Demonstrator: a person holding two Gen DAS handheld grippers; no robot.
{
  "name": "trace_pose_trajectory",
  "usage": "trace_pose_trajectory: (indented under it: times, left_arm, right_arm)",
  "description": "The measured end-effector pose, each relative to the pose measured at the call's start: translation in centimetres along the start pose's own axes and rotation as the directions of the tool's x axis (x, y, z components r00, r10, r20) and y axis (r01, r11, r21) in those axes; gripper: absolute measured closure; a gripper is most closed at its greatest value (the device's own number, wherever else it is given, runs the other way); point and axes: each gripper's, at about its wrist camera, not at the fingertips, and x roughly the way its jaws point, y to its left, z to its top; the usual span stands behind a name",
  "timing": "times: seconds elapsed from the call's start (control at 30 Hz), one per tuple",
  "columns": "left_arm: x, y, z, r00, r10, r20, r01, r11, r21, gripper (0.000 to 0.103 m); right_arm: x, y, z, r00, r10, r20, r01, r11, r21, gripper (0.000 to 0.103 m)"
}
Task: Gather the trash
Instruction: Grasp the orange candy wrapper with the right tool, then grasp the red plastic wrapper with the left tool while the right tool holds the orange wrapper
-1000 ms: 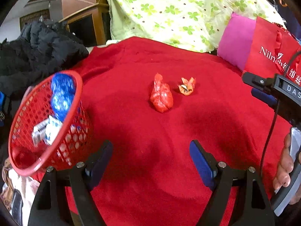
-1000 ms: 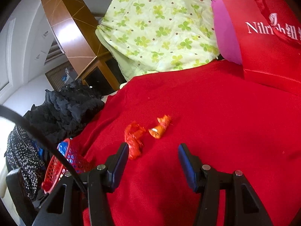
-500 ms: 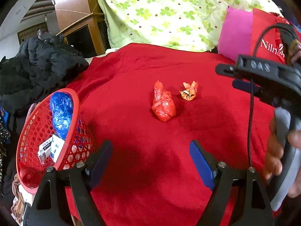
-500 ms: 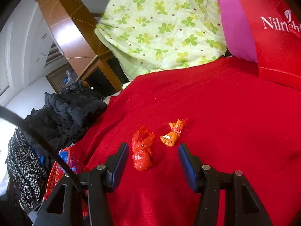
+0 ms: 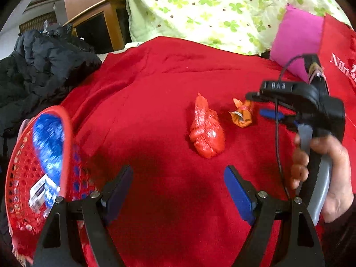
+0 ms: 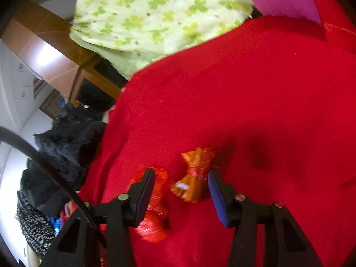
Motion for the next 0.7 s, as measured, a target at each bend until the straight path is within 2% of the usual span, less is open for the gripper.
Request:
trace_pose_trajectory:
  times: [0.07, 0.1, 0.17, 0.27, 0.3, 0.37, 0.5, 0.7]
  left_arm:
    - [1.0, 0.0, 0.9, 1.0, 0.002, -0.009, -0.002, 1.0, -0.009, 0.019]
    - [1.5, 0.0, 1.4, 1.0, 0.0, -0.01, 0.0, 1.0, -0.015, 0.019]
    - [2.3, -0.1, 2.1, 1.0, -0.004, -0.015, 0.004, 1.0, -0.024, 0.019]
    - [4.0, 0.0, 3.0, 0.999, -0.011, -0.038, 0.01, 0.999, -0.044, 0.019]
    - [4.5, 0.0, 3.3, 0.999, -0.017, -0.045, 0.015, 0.999, -0.052, 0.019]
    - [5.7, -0.2, 3.8, 0.998, -0.027, -0.064, 0.023, 0.997, -0.068, 0.019]
    - [6.9, -1.5, 4.7, 0.997, -0.038, -0.068, 0.035, 0.998, -0.051, 0.019]
    - [8.9, -3.8, 5.6, 0.99, -0.099, -0.1, 0.096, 0.995, -0.042, 0.02]
  right_arm:
    - [1.3, -0.4, 0.2, 0.999, -0.028, -0.033, 0.028, 1.0, -0.002, 0.052]
    - [2.2, -0.7, 0.3, 0.997, -0.051, -0.054, 0.051, 0.999, -0.006, 0.056]
    - [3.0, -0.9, 0.5, 0.997, -0.043, -0.068, 0.043, 0.999, -0.008, 0.061]
    - [3.9, -0.6, 0.7, 0.996, -0.037, -0.084, 0.033, 0.998, -0.046, 0.064]
    - [4.2, -0.4, 0.7, 0.995, -0.033, -0.093, 0.027, 0.998, -0.064, 0.07]
    - [4.4, -0.2, 0.7, 0.994, -0.033, -0.102, 0.025, 0.996, -0.081, 0.075]
    - [3.6, 0.0, 0.6, 0.996, -0.021, -0.09, 0.014, 0.996, -0.084, 0.076]
    - [0.9, -0.1, 1.7, 1.0, -0.017, -0.011, 0.017, 0.998, -0.063, 0.076]
